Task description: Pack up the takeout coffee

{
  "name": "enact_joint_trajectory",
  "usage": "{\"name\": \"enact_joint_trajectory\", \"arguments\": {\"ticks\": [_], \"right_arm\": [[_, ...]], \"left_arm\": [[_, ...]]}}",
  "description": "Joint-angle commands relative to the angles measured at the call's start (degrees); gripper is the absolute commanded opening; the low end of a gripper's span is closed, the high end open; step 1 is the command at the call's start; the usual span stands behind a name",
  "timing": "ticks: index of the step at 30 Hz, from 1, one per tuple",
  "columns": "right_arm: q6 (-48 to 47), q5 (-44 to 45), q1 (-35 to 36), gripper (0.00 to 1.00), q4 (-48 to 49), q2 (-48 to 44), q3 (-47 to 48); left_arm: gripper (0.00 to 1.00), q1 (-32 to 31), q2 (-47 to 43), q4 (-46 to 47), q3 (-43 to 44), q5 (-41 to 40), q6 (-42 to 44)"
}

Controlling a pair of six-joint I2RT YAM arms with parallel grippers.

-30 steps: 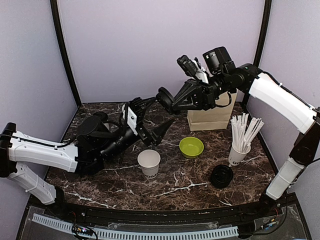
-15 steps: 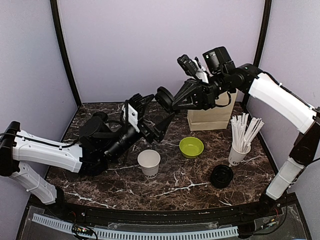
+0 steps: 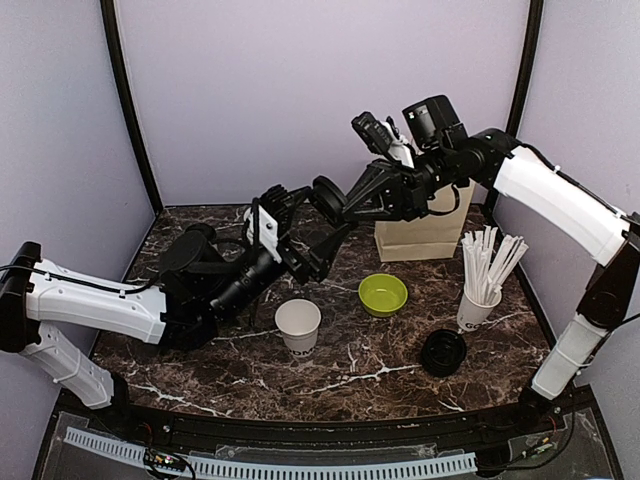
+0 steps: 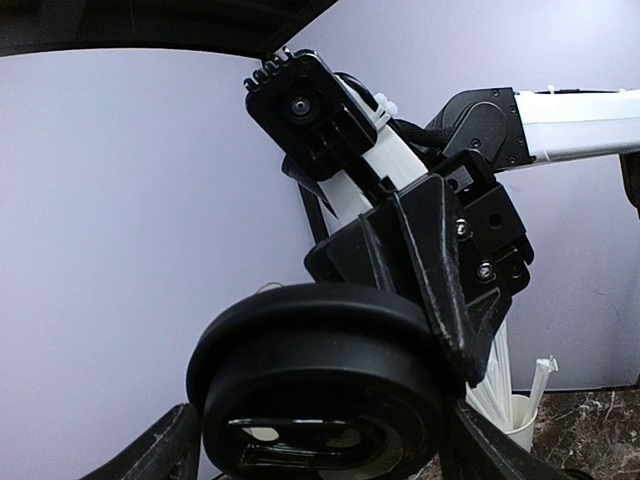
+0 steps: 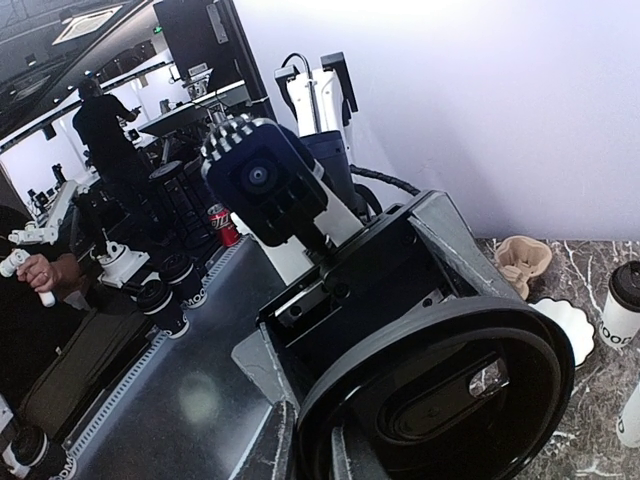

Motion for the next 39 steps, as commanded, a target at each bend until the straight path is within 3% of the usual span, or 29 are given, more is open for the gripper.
{"name": "enact_joint_trajectory", "arguments": {"ticks": [1,7,11,14,19,24,29,39], "right_arm": [[0.4,-1.1,0.4,0.11,-0.1,0.4,-0.8],[-1.0,0.0,0.2,0.15,-1.5,0.0,-0.3],[-4.7,4.0,-1.0,0.36,-5.6,-0.8,0.8],[-6.2,5.7,-4.7,0.45,-6.1,-3.0,-0.6],[-3.3,10.6,-10.1,0.47,-1.5,-5.4,-4.8],[1.0,19.5,-10.3,0.47,4.9,-5.3,-11.6],[6.8,24.6,-10.3,0.47,10.3,-3.3,-17.1],[10.7,24.5,-9.2,0.47,12.7,-0.3,-21.9]], "left_arm": [[0.83,0.2,-0.6,1.3,2.1,0.7,1.4],[0.73,0.2,-1.4,-2.9,3.5,1.3,1.2],[0.72,0.2,-3.7,-11.3,4.4,0.5,-0.2],[0.71,0.2,-6.5,-27.1,7.0,-0.3,-3.3],[0.74,0.2,-10.4,-52.7,13.4,-2.0,-9.6],[0.76,0.3,-6.5,-83.8,22.2,-4.2,-16.6],[0.77,2.5,-0.5,-105.9,30.1,-2.5,-20.8],[0.77,9.3,4.1,-113.7,33.7,8.3,-24.8]]}}
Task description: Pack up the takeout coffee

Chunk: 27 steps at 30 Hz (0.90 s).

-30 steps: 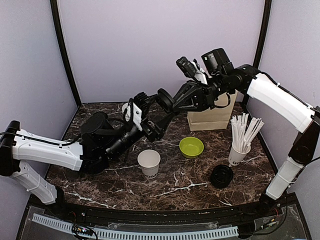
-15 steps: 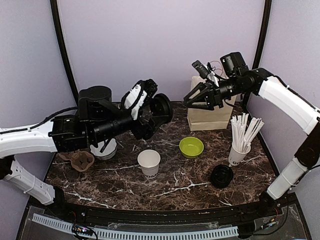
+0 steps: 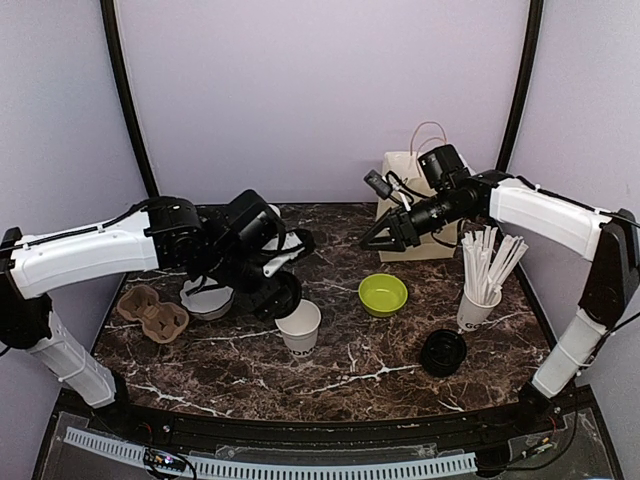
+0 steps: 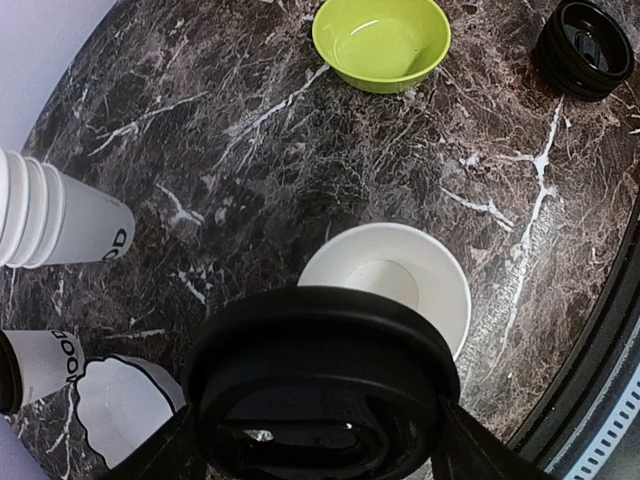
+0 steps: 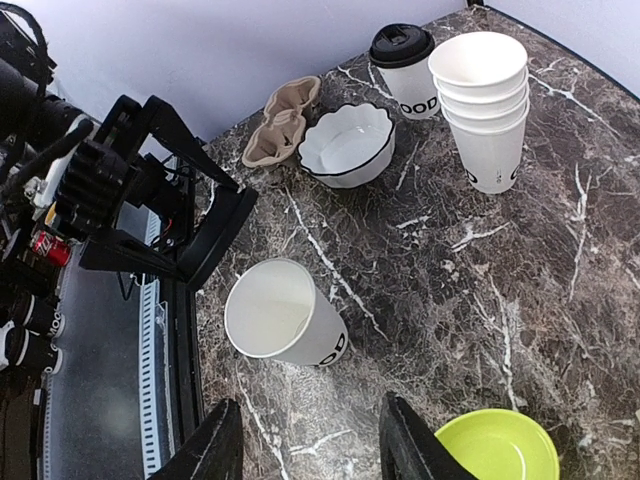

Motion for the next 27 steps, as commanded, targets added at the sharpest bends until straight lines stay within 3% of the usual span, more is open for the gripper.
{"name": "enact_joint_trajectory", "arguments": {"ticks": [1,15,27], "right_arm": [[2.3,0.7,1.4,0.47,3.6,0.7,-2.1],[0.2,3.4,4.1,0.46,1.8,2.9,-1.5],[-0.3,6.4,4.0,0.45,2.4,2.7,-2.1]], "left_arm": [[0.78,1.8,0.9,-6.8,4.3,5.3,-2.6],[0.79,4.9,12.9,-10.2,13.6,10.2,-1.1],[0.78,5.6,15.8,-11.6,14.8,11.9,-1.1]]}}
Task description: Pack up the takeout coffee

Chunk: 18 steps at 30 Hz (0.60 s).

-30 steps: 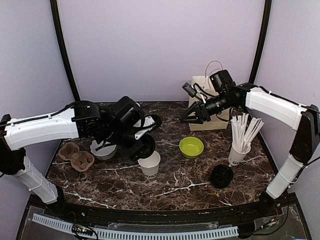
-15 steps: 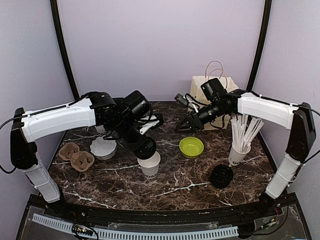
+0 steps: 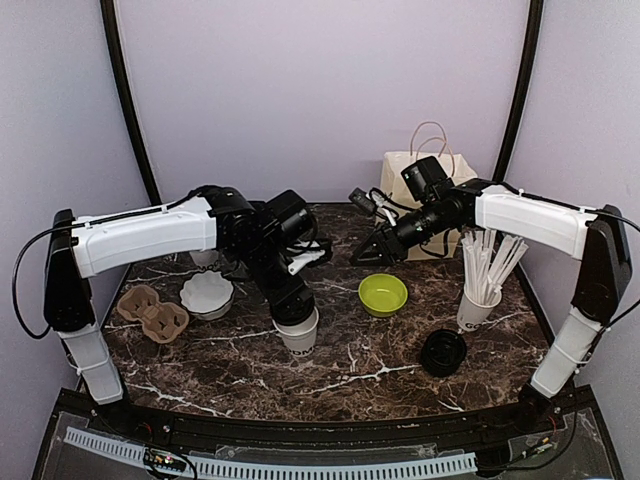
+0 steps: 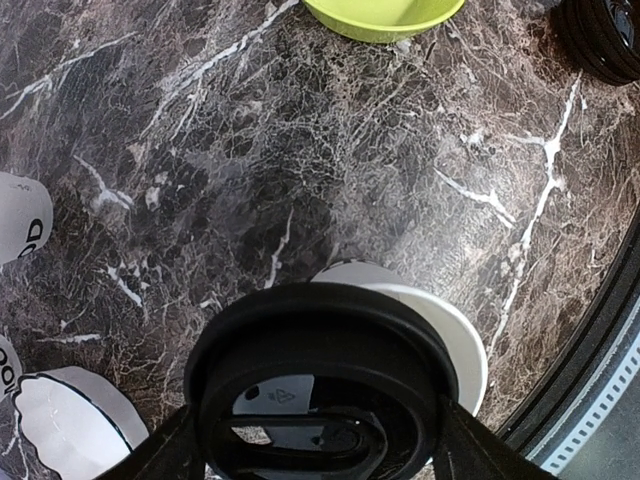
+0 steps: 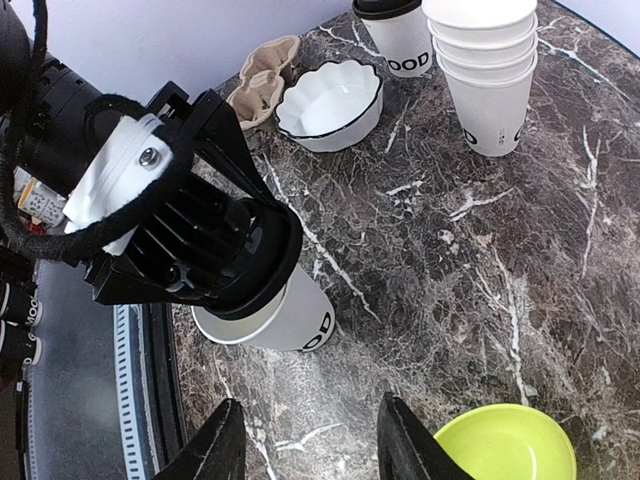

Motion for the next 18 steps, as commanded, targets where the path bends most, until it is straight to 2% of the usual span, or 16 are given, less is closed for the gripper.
{"name": "enact_joint_trajectory", "arguments": {"ticks": [1,8,18], "right_arm": [[-0.6,0.5,0.3,0.45,1.2,-0.1,-0.5],[-0.7,0.5,0.3,0.45,1.2,0.0,-0.4],[-0.9,0.9,0.3,0.45,1.0,-0.5,-0.6]], "left_arm": [[0.78,0.3,-0.5,-2.6,2.3,1.6,0.2],[0.77,0.3,-0.3,-5.1,5.5,4.5,-0.1],[0.76,0.3,1.7,-6.2,5.6,5.4,-0.4]]}}
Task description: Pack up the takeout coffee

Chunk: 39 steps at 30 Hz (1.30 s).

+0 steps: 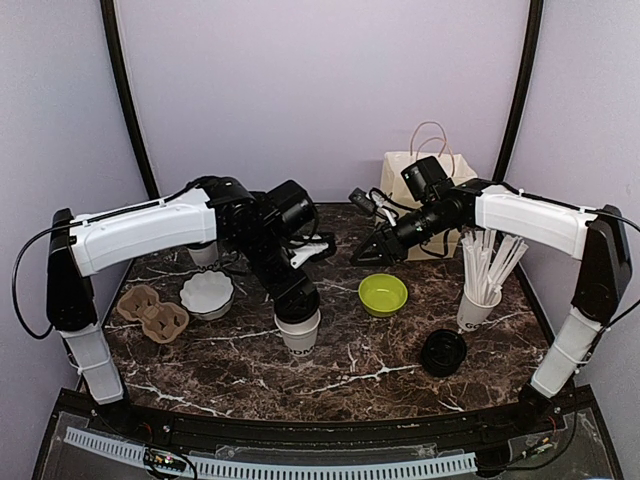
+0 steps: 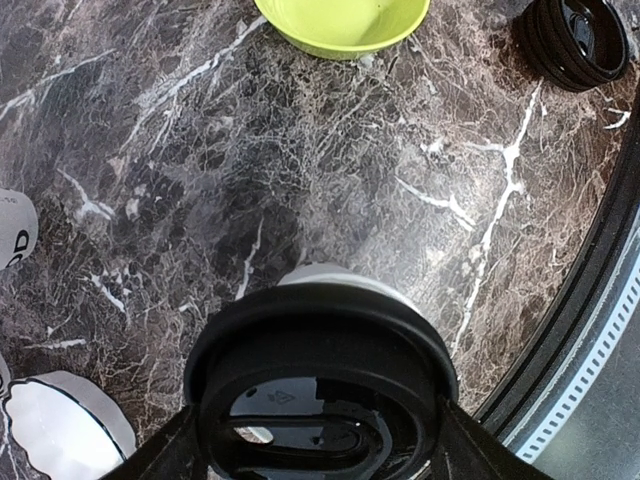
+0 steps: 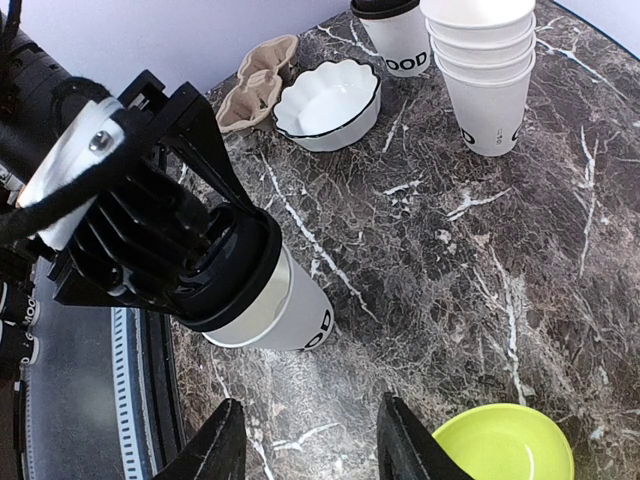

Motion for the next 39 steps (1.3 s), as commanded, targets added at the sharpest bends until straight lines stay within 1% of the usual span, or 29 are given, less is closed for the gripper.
{"name": "enact_joint_trajectory", "arguments": {"ticks": [1,21,25,26,28,32,36,38,39], "right_arm": [[-0.6,0.6,0.3,0.45,1.0,-0.5,-0.6],[-1.1,0.2,0.3,0.45,1.4,-0.6,-1.0],[-1.1,0.3,0.3,0.45,1.2,-0.6,-1.0],[-1.2,0.3,0.3,0.45,1.2,-0.6,-1.0],[-1.2,0.4,0.3,0.45,1.1,-0.7,-1.0],[-0.9,0.3,0.3,0.45,1.1,-1.1,-1.5],[1.1,-0.6,0.3,0.45,1.7,-1.5,-3.1],[4.2,-1.7,0.4,0.44,3.0,-1.7,-4.6],[5.8,-2.8,0.5,0.44,3.6,-1.7,-5.6]], "left_arm": [[0.76,0.1,1.4,-3.2,1.1,0.6,-0.3],[0.76,0.1,3.5,-2.6,1.0,2.2,-0.3],[0.79,0.1,4.1,-2.0,1.4,2.5,-0.6],[0.91,0.1,4.2,-2.0,1.8,2.7,-0.7],[0.98,0.0,4.1,-2.0,2.2,2.8,-0.8],[0.99,0.0,2.6,-2.7,3.4,2.2,-0.9],[0.99,0.0,-1.0,-4.7,3.7,0.4,-1.7],[0.99,0.1,-3.9,-5.0,2.1,-1.6,-2.7],[0.99,0.3,-6.2,-3.5,-0.6,-4.1,-3.6]]}}
